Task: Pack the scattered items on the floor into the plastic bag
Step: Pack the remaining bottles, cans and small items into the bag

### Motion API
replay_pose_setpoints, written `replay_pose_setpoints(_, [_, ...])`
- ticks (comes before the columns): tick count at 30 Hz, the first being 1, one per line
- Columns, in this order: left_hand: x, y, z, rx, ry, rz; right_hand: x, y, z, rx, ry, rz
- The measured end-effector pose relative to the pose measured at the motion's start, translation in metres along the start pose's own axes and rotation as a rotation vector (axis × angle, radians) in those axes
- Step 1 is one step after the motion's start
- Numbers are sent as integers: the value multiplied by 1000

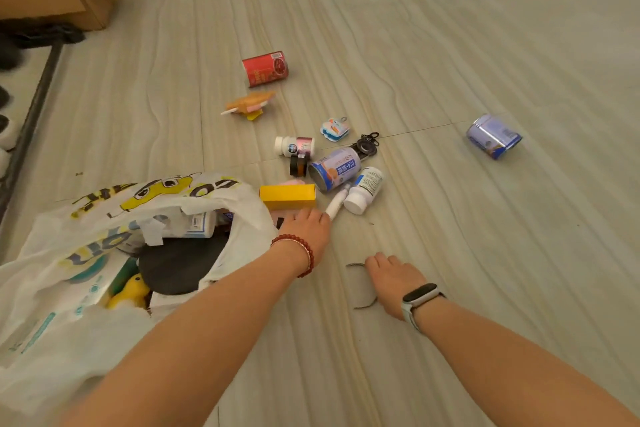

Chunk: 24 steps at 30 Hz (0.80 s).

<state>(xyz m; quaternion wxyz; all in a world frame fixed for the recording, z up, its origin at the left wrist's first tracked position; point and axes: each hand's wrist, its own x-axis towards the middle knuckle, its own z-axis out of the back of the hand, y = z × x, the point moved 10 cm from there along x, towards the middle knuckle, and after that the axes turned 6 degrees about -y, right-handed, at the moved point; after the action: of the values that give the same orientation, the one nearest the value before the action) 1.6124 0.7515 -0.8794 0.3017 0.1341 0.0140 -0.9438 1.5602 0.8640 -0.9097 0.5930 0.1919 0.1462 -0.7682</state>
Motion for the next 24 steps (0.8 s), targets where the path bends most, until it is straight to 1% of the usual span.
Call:
replay_pose_setpoints(3, [0, 12, -21, 3, 36, 57, 0, 1, -8, 50, -11, -28])
replay_pose_setpoints(6, [-11, 20, -29, 57, 20, 83, -1, -4, -20, 74, 13, -36])
replay_pose_setpoints(8, [-16, 22, -35, 67, 39, 79, -2, -8, -25, 116, 29, -44])
replay_pose_setpoints(10, [-19, 19, -33, 3, 23, 57, -2, -12, -28, 146, 38, -56])
replay_pose_setpoints(11, [-21, 16, -28, -83, 2, 59, -3, -14, -29, 177, 42, -75])
replay_pose_setpoints(14, [-32, 16, 7, -477, -153, 114, -5, -17, -29, 269, 45, -130])
replay_pose_setpoints(15, [-39, 18, 23, -579, -225, 117, -7, -16, -28, 283, 43, -135])
replay_pose_setpoints(17, [-55, 26, 57, -696, -366, 87, -9, -14, -23, 317, 42, -145])
replay_pose_setpoints(19, [-75, 40, 89, -745, -496, 53, -8, -8, -12, 354, 31, -149])
replay_pose_setpoints(21, [-95, 62, 113, -733, -582, 61, -3, 1, 6, 401, -18, -145])
replay_pose_setpoints(22, [-105, 76, 121, -716, -613, 85, 0, 6, 17, 435, -50, -151])
replay_pose_setpoints(24, [-120, 105, 122, -671, -608, 175, 3, 16, 45, 535, -159, -167])
